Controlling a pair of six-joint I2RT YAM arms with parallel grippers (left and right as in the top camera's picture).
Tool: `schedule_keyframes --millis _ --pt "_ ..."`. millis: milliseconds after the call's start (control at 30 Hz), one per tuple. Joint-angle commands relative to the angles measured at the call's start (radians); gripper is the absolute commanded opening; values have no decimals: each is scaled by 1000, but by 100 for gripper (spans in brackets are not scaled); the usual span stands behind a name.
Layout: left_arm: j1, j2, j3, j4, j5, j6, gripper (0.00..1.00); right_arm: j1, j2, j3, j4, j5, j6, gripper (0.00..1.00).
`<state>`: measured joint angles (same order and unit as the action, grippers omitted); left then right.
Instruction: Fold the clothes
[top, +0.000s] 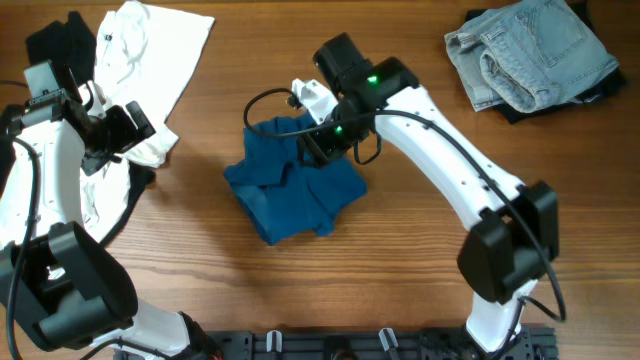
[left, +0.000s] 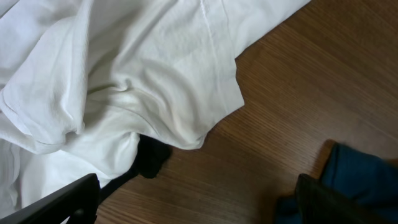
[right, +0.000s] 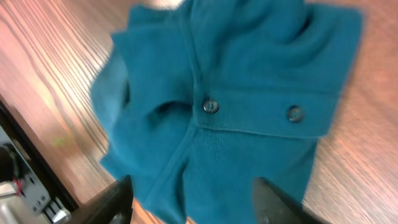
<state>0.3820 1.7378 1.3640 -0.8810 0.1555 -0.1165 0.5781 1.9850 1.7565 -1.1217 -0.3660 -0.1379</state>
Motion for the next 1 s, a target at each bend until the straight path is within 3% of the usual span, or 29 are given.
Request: schedule_keyframes --millis 0,133,300,467,600,700,800,867,967 --pt "2 10 -8 3 43 5 100 16 48 -60 -12 -45 -51 37" --pt "2 10 -8 3 57 4 100 16 54 -214 68 -30 -53 37" --pt "2 10 -8 -1 57 5 100 6 56 -374 250 133 11 51" --pt "2 10 -8 -5 57 5 100 -139 110 -376 389 201 40 53" --pt "2 10 -8 -1 58 4 100 -315 134 -349 493 187 63 65" --pt "2 10 -8 23 93 4 100 -412 134 -224 468 71 88 66" --pt "2 10 -8 41 117 4 100 -432 129 22 279 -8 53 67" --pt "3 10 -8 53 117 5 100 -373 117 142 156 -9 -3 74" --pt "5 10 -8 87 90 4 100 -207 113 165 33 1 -72 86"
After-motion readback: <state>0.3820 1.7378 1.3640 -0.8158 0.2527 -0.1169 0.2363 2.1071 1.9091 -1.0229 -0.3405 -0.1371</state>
